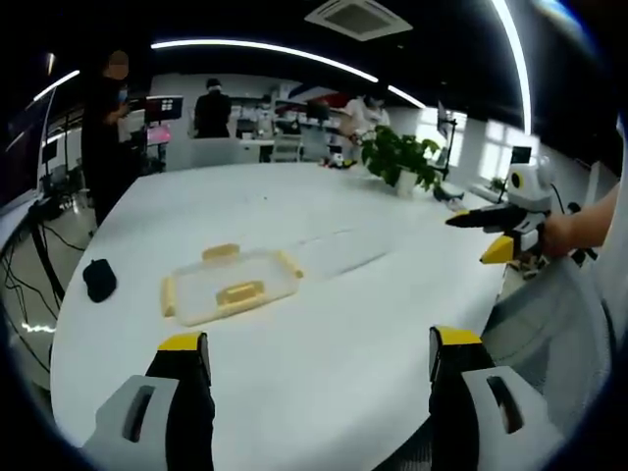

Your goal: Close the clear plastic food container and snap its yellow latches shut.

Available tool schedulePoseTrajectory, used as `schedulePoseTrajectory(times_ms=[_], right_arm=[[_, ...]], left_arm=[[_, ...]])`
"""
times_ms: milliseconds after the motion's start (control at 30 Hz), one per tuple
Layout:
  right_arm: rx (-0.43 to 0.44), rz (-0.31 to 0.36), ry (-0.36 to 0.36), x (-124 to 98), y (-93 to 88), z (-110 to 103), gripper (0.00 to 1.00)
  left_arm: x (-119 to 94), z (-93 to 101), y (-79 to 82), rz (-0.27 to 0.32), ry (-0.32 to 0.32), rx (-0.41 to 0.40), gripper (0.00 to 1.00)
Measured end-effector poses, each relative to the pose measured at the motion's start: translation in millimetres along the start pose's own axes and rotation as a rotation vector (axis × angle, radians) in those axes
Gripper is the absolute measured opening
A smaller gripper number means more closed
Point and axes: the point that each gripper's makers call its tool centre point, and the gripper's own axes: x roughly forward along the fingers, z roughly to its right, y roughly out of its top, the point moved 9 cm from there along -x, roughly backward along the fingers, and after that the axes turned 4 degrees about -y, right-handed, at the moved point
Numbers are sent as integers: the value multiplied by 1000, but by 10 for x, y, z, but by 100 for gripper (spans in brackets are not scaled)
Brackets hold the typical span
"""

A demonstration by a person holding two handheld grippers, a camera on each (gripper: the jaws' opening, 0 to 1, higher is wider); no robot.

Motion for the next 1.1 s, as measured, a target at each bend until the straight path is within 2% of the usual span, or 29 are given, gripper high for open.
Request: schedulePoseTrajectory(times_ms=[1100], right_arm=[[-12,-9,8,1,1,-34,91]], left_arm=[[-9,9,-10,-12,-4,9,89]])
